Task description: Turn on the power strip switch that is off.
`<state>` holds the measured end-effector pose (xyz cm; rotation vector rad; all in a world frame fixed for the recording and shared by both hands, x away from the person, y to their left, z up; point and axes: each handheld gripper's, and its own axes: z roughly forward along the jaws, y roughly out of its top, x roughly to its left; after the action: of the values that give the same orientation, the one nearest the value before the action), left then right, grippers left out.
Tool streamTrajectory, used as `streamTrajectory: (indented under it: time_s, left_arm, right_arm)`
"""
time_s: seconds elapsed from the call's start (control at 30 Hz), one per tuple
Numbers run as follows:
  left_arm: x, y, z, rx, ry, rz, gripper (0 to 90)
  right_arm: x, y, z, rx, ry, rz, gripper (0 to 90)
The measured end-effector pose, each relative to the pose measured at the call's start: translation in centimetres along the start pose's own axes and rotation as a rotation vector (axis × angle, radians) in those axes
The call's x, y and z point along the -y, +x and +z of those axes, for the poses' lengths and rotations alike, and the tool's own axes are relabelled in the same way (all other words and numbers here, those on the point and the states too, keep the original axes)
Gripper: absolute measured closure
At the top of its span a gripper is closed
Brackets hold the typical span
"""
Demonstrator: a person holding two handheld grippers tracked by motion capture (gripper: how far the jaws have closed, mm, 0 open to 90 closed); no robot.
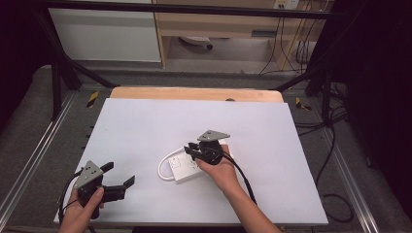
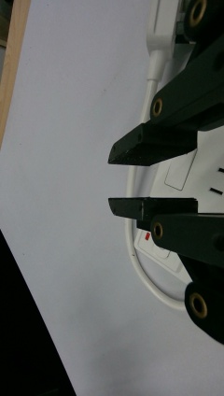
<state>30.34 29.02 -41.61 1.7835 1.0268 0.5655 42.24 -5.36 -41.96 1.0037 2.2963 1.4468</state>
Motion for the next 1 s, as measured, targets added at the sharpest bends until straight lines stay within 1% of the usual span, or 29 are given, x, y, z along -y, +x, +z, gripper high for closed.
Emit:
streamTrajectory:
  time_s: [0.23,0.5,0.6,0.73,0.93,1.0]
  left_arm:
    - [0.0,0.0,0.0,0.000,0.001,-0.001,5.8]
    - [0.0,0.0,0.0,0.000,0.001,0.000,5.8]
    - [0.0,0.0,0.0,0.000,0.001,0.000,5.8]
    - [0.0,0.0,0.0,0.000,0.001,0.000,5.8]
    - [0.0,0.0,0.0,-0.001,0.002,0.000,5.7]
    - [0.0,0.0,0.0,-0.001,0.001,0.000,5.8]
  right_arm:
    - [-0.5,-0.1,-0.5,-0.005,-0.006,0.002,59.8]
    - [-1.0,-0.4,-1.2,0.003,-0.023,0.036,41.1]
    - [-1.2,-0.6,-1.5,0.015,-0.031,0.038,34.9]
    - [-1.5,-0.9,-2.2,0.034,-0.043,0.044,29.1]
    - [-1.9,-1.2,-2.9,0.046,-0.049,0.054,16.1]
    - [-2.0,-1.3,-3.2,0.053,-0.054,0.048,11.9]
